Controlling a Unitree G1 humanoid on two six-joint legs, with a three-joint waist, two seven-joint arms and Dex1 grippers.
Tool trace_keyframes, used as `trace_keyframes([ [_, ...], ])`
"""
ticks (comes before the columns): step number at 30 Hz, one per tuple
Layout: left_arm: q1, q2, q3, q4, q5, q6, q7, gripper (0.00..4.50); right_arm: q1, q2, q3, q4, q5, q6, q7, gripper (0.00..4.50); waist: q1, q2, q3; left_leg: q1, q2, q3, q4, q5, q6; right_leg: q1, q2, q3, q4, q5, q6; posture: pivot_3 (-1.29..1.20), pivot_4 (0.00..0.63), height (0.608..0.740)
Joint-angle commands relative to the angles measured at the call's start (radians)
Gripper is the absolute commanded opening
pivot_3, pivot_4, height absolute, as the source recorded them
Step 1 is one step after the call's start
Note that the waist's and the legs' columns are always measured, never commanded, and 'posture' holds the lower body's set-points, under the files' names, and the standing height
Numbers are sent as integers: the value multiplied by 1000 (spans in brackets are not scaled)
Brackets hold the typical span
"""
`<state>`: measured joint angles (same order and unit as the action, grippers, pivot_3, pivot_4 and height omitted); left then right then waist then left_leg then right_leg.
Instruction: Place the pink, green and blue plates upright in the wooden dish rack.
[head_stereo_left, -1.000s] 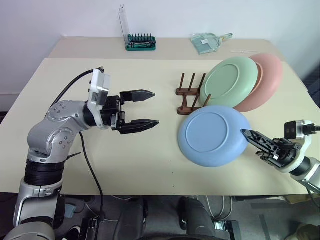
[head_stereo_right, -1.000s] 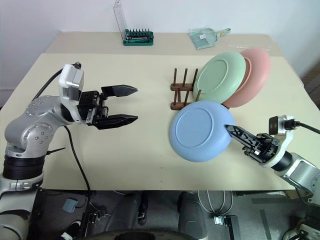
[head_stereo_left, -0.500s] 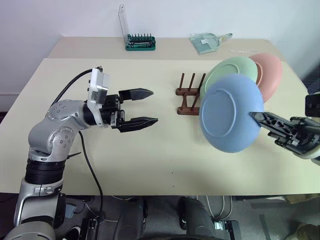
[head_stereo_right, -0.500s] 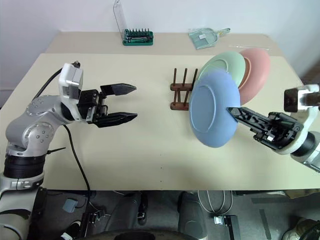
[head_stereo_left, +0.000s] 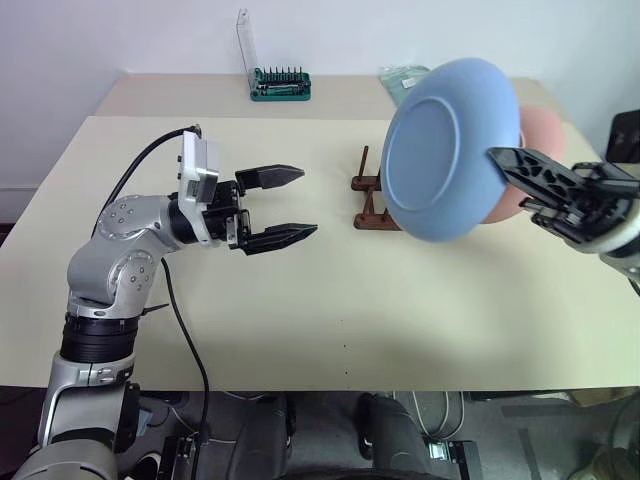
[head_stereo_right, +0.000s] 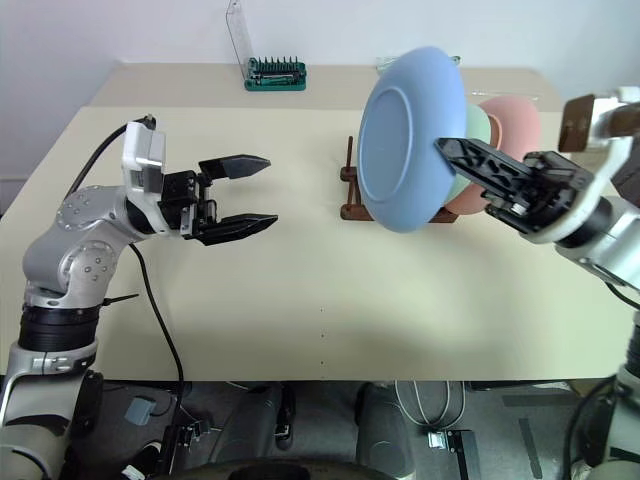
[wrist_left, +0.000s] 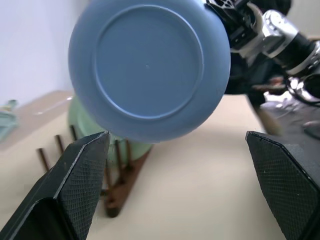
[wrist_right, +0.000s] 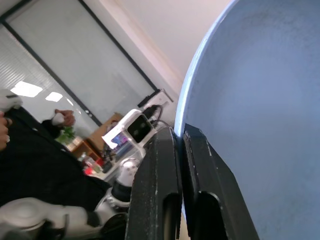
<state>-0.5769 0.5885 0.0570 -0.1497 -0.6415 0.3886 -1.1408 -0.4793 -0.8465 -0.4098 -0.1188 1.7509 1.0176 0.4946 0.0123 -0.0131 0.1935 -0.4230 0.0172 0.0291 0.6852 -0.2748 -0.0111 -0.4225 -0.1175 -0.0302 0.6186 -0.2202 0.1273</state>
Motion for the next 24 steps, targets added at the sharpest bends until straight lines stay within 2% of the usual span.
trace_keyframes([
  [1,-11,10,13,3,22,-45,-7,4500,-51,35,37,-3,-125,-55,24,24,1,0,0,0,0,0,0,0,0,0,0,0,0,0,0,0,150,724],
  [15,18,21,25,-15,22,-49,4,4500,-151,160,85,123,-387,-110,122,24,0,0,0,-2,0,0,0,0,0,-1,0,-1,-1,0,0,0,150,724],
  [24,27,23,23,-49,1,-24,15,4500,-260,264,141,296,-595,-187,229,24,-3,0,0,-2,0,0,0,0,0,-2,0,-1,-1,0,0,0,150,724],
])
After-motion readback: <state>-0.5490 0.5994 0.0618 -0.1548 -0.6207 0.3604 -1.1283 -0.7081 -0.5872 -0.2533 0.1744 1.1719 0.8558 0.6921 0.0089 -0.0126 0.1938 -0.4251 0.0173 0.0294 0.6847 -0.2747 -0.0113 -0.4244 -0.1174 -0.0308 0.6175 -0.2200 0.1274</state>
